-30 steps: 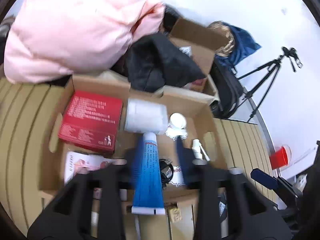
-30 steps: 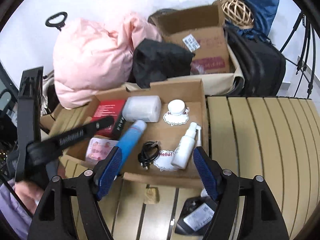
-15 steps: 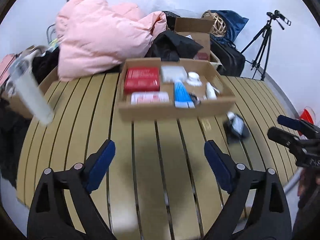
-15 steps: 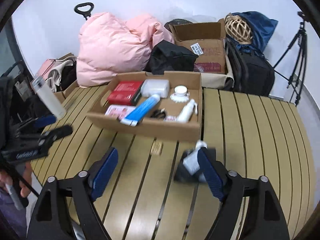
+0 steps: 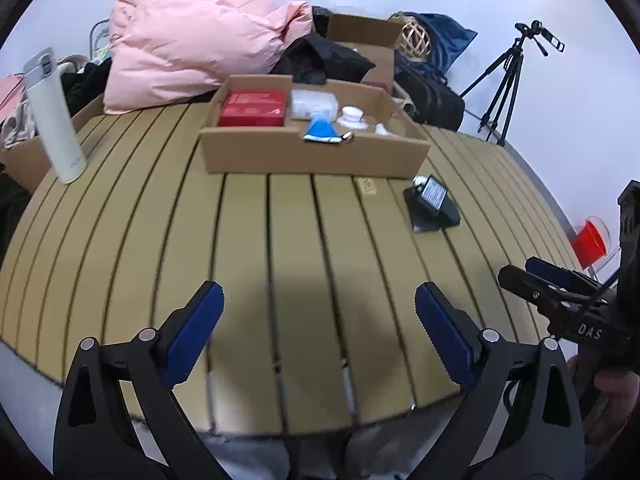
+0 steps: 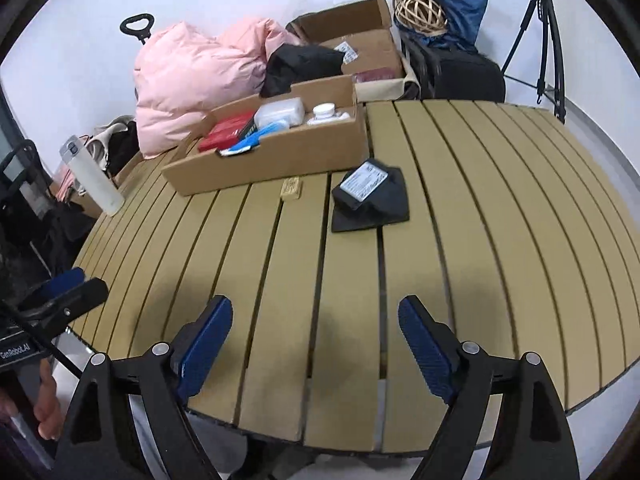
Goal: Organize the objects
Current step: 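Grasp the small beige block with the left tool while the right tool grasps the white plug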
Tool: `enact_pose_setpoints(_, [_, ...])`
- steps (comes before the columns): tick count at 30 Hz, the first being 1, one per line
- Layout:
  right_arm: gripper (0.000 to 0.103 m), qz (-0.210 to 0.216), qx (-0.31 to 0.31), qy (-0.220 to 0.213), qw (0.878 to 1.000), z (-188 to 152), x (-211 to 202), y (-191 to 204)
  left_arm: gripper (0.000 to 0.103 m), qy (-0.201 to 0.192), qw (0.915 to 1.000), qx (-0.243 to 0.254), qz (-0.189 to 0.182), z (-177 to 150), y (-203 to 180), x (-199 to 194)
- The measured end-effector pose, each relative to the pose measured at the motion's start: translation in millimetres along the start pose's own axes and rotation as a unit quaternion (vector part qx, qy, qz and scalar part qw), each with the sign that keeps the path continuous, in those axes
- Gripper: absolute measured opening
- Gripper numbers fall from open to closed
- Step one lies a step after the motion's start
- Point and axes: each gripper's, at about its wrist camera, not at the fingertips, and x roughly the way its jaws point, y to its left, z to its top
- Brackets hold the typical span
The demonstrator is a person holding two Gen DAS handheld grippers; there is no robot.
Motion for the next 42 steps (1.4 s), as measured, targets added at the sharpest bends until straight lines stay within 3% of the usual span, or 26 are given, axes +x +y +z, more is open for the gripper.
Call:
enact_pose_setpoints(7, [0.088,-0.021,-0.018,-0.009,1.000,35.7,16.9,-16.2,0.092,-0.020,0.9994,0.025,0.014,35.6,-38.1,78.4])
enact_pose_setpoints(9, [0.088,-0.028,-0.028,-0.012,0.999,55.1,28.8,-25.4,0.084,-0.032,0.9991,0.025,0.013,44.9,-44.5,100.2])
enact_pose_setpoints(13, [0.087,0.005,-0.018,-0.012,1.000,99.0,64.6,-55.0,0.065,-0.043,0.9990,0.010,-0.005,61.0,-50.7,142.7])
enact_pose_setpoints(19, [0.085,-0.009,-0.036,0.036,0.999,143.7,137.3,-85.4,0.062,-0.001,0.9998,0.009,-0.019,69.6,-50.3,190.8])
enact_pose_setpoints(24, [0.081,0.002,-0.077,0.082,0.994,136.3,171.9,-78.7,0.061,0.005,0.9995,0.025,-0.018,68.8,-55.7,199.1])
enact_pose_setpoints(25, [0.081,0.008,-0.080,0.081,0.993,132.1,172.2,-77.0,0.056,0.008,0.9995,0.025,-0.019,69.0,-55.8,200.4])
enact_pose_setpoints(26, [0.080,0.014,-0.082,0.082,0.993,127.0,171.8,-74.3,0.044,0.013,0.9994,0.026,-0.020,69.4,-55.4,202.3])
enact_pose_setpoints(29, [0.070,0.027,-0.092,0.099,0.990,113.3,168.4,-64.1,0.027,0.014,0.9994,0.028,-0.013,67.7,-53.7,201.4])
enact_pose_setpoints(31, [0.069,0.027,-0.099,0.087,0.991,109.1,163.2,-58.5,0.018,0.016,0.9994,0.029,-0.014,67.8,-52.3,201.7])
enact_pose_setpoints(34, [0.064,-0.012,-0.103,0.073,0.992,115.8,168.0,-58.7,0.018,0.015,0.9995,0.022,-0.019,68.0,-49.4,201.0])
enact_pose_setpoints(36, [0.045,-0.022,-0.108,0.072,0.991,118.1,174.9,-58.2,0.018,0.012,0.9997,0.008,-0.022,66.0,-44.3,197.3])
enact_pose_setpoints(39, [0.033,-0.050,-0.134,0.058,0.988,115.1,179.5,-51.7,0.018,-0.003,0.9997,0.000,-0.025,62.1,-39.9,185.9])
enact_pose_setpoints(42, [0.030,-0.045,-0.128,0.052,0.989,112.4,177.7,-50.4,0.018,-0.002,0.9990,0.012,-0.044,57.3,-42.4,170.0])
